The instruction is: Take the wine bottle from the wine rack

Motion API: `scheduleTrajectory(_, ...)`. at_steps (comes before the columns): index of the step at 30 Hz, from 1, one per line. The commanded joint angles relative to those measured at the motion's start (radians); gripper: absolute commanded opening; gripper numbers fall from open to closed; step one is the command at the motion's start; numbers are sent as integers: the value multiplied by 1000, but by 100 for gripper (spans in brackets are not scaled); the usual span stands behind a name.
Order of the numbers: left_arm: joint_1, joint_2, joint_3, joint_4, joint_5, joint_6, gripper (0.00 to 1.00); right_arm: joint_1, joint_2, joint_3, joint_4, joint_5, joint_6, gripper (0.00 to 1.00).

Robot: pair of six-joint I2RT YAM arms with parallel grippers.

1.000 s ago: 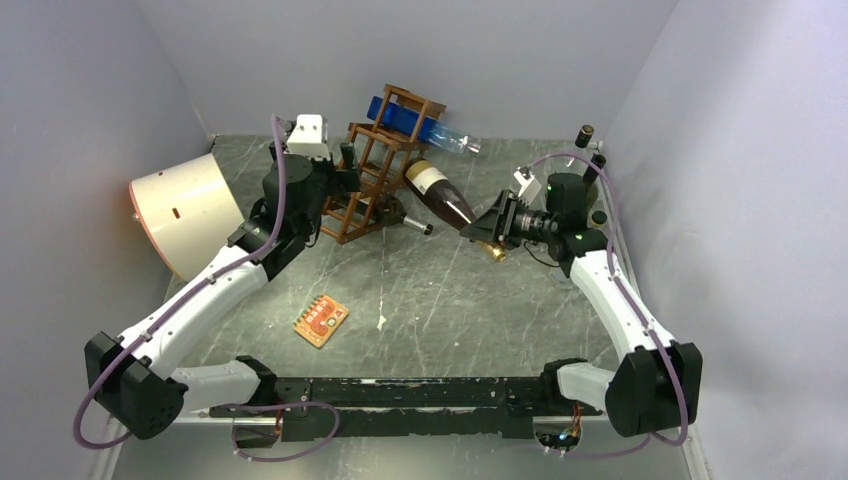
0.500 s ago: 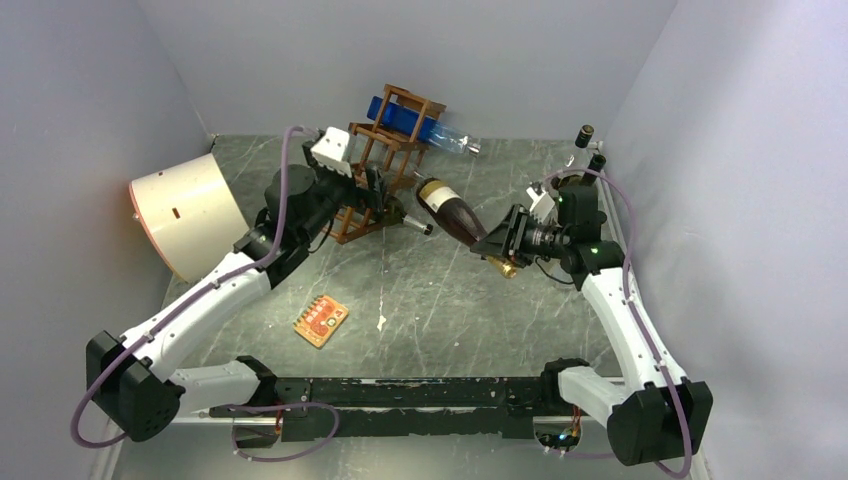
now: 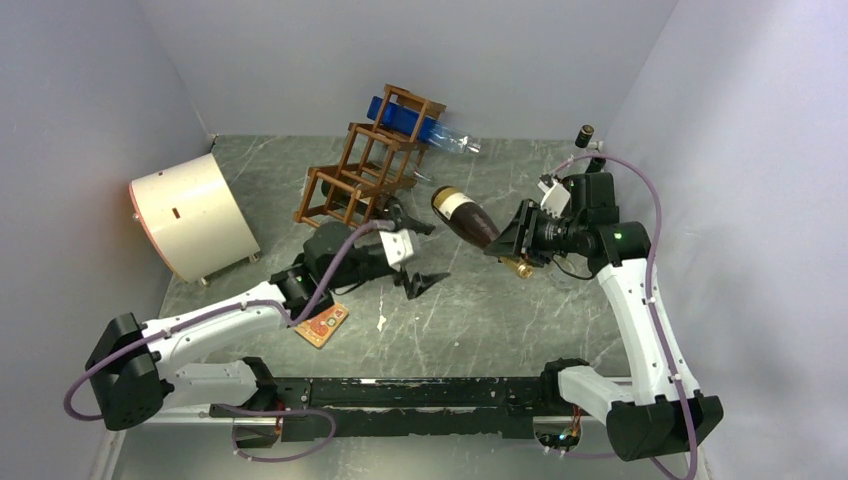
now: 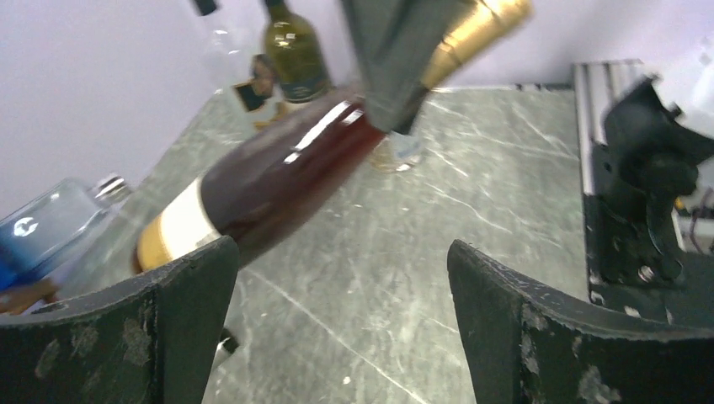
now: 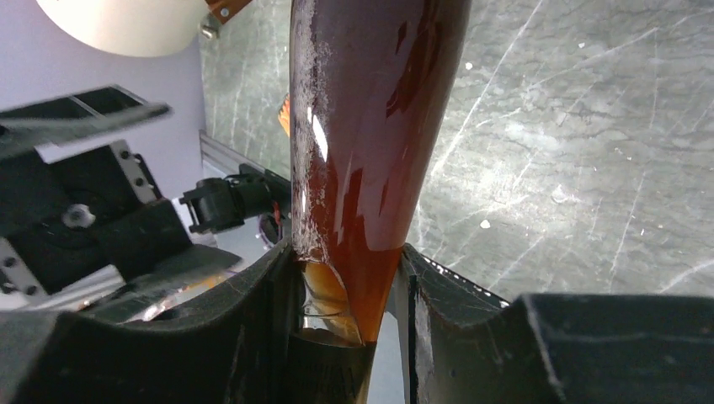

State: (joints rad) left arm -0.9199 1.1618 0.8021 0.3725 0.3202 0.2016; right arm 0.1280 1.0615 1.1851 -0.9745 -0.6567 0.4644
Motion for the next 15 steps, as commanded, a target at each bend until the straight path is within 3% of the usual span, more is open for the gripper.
scheduleTrajectory(1, -85, 16, -62, 106, 72, 153, 97, -3, -14, 110, 51, -141, -148, 0)
scheduleTrajectory(6, -177, 48, -95, 109, -67, 270, 98, 33, 33, 123, -58, -159, -245, 0)
scheduleTrajectory(9, -210, 67, -109, 141, -129, 291, 98, 117, 46, 125, -79, -121, -250, 0)
scheduleTrajectory(15, -240, 104, -116, 139, -109, 312, 99, 254, 41, 90, -36, -112, -218, 0)
